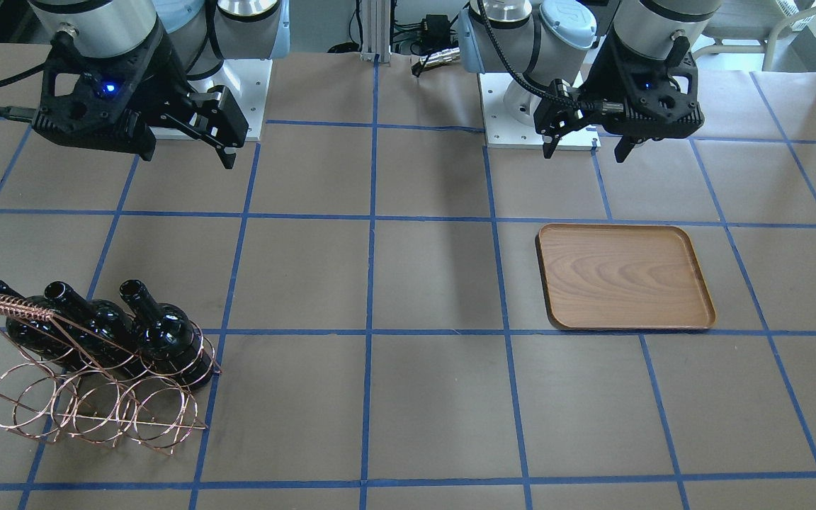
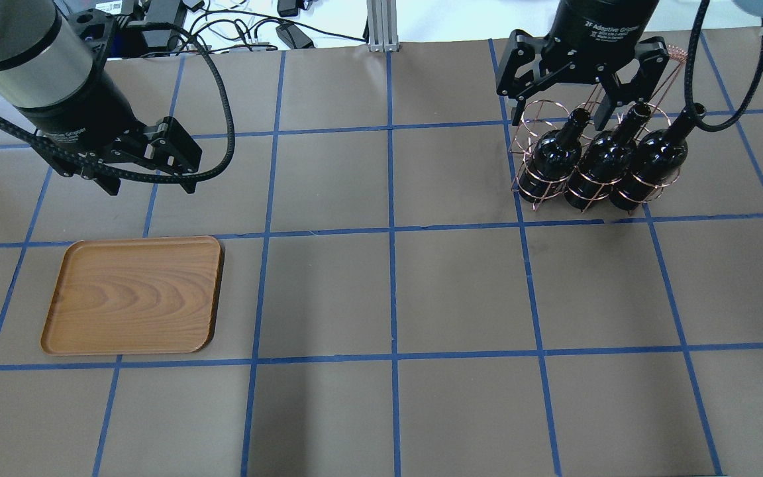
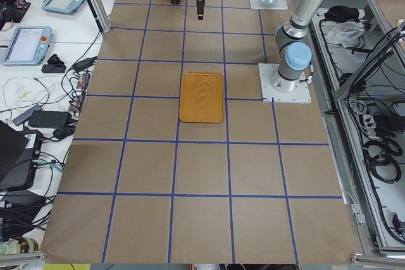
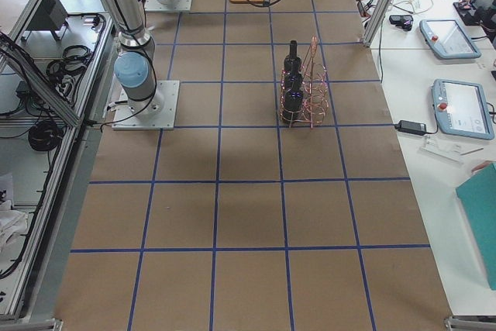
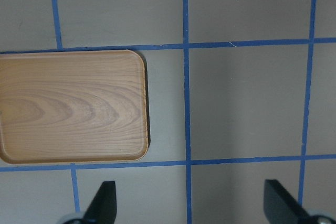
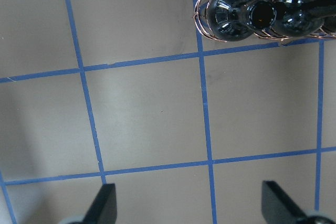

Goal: Take wine from basket and place on tray
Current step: 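Lower the right gripper onto the middle dark bottle in the copper rack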

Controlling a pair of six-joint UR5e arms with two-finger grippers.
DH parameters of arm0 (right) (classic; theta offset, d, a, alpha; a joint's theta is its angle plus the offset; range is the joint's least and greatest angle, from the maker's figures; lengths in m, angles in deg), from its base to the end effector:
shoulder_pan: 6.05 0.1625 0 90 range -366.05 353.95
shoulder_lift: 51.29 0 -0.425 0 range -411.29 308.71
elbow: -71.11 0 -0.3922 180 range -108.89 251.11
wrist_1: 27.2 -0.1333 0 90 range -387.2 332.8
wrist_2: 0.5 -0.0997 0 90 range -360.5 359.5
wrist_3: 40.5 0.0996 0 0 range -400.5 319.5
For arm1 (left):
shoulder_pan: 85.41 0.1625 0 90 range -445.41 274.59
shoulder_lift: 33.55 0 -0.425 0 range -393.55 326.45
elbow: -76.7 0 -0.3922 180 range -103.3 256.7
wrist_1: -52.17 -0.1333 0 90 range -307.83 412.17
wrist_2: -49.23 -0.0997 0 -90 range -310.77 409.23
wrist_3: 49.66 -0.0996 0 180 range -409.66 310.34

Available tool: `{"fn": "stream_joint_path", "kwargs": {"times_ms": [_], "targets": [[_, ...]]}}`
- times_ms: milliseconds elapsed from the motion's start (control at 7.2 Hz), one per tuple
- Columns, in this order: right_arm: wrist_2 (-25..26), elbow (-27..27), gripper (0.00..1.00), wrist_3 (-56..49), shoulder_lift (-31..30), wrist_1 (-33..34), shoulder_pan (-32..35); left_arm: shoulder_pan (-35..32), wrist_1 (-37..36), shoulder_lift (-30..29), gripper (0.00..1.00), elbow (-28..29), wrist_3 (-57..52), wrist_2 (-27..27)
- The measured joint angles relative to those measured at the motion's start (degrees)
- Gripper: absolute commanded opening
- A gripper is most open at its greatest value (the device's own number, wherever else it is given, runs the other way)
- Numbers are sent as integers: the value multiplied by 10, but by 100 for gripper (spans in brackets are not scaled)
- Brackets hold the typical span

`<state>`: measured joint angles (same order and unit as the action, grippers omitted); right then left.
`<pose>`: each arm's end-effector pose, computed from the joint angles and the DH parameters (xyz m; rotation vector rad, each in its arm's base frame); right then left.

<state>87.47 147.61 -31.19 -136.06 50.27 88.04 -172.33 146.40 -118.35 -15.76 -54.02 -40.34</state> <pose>0.1735 -0.5078 0.5355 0.1438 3.1094 0.1214 -0.1097 -0.4569 0.5023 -0.0348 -3.1320 -0.0399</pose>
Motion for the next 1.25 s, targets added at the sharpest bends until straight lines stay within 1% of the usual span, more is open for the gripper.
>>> {"fn": "stream_joint_path", "kwargs": {"times_ms": [139,278,417,694,833,972,1111,1250], "targets": [[3,1,98,-27,-1,1,-1,0,0,0,100,0,0,0],[7,2,96,-56,-1,3,-2,0,0,0,100,0,0,-1],[8,2,97,-74,-1,6,-6,1,0,0,100,1,-1,-1],[10,4,96,-106,1,17,-35,2,0,1,100,1,-2,-2],[8,14,95,-137,5,24,-69,4,0,1,100,0,-2,-2],[6,32,95,-173,15,50,-110,5,1,1,100,0,-2,-3],[11,49,88,-210,36,92,-149,6,1,1,100,0,-3,-3],[16,60,88,-228,53,120,-172,7,1,1,100,0,-3,-3]]}}
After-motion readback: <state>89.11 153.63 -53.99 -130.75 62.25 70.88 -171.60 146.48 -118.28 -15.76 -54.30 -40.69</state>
